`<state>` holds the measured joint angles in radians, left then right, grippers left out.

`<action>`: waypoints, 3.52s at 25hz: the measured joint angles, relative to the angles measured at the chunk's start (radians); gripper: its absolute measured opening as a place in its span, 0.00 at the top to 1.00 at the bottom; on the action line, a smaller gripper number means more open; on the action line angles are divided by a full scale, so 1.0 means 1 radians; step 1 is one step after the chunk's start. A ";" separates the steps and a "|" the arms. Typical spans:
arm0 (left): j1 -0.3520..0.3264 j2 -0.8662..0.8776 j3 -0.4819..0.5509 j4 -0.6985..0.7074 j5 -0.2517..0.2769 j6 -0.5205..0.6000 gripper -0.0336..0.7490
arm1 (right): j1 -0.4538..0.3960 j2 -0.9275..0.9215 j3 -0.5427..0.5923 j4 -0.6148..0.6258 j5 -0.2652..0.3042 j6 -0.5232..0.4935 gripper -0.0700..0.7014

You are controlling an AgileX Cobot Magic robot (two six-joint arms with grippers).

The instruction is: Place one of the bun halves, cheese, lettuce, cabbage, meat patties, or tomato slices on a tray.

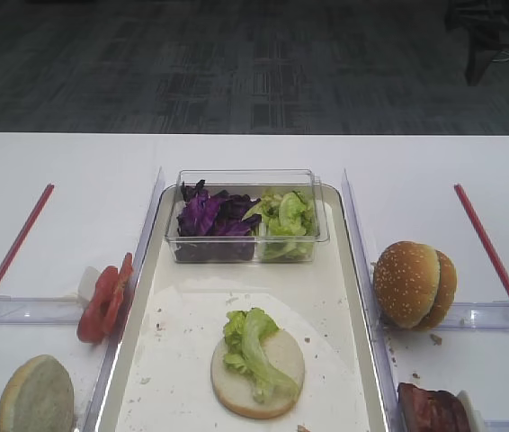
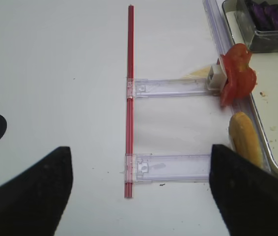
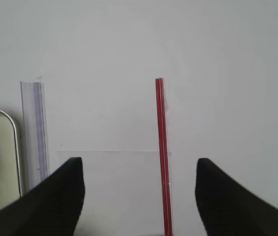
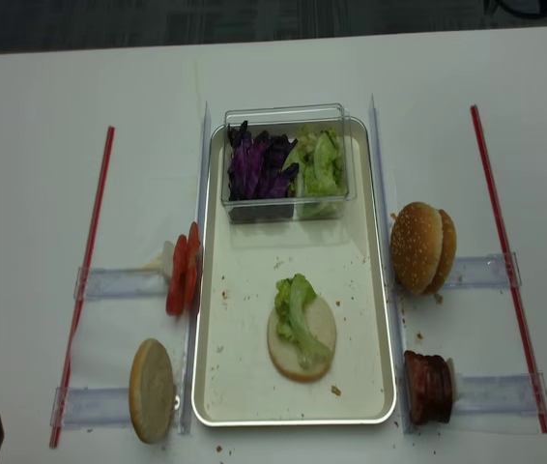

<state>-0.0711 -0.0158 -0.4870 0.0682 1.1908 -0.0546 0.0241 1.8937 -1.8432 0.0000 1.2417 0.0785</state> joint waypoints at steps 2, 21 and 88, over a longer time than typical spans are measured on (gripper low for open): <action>0.000 0.000 0.000 0.000 0.000 0.000 0.27 | 0.000 -0.029 0.028 0.014 0.000 0.000 0.28; 0.000 0.000 0.000 0.000 0.000 0.000 0.27 | 0.000 -0.703 0.626 0.052 0.005 -0.031 0.29; 0.000 0.000 0.000 0.000 0.000 0.000 0.27 | 0.000 -1.911 1.365 0.011 -0.101 -0.132 0.43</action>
<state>-0.0711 -0.0158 -0.4870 0.0682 1.1908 -0.0546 0.0241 -0.0176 -0.4787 0.0114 1.1410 -0.0534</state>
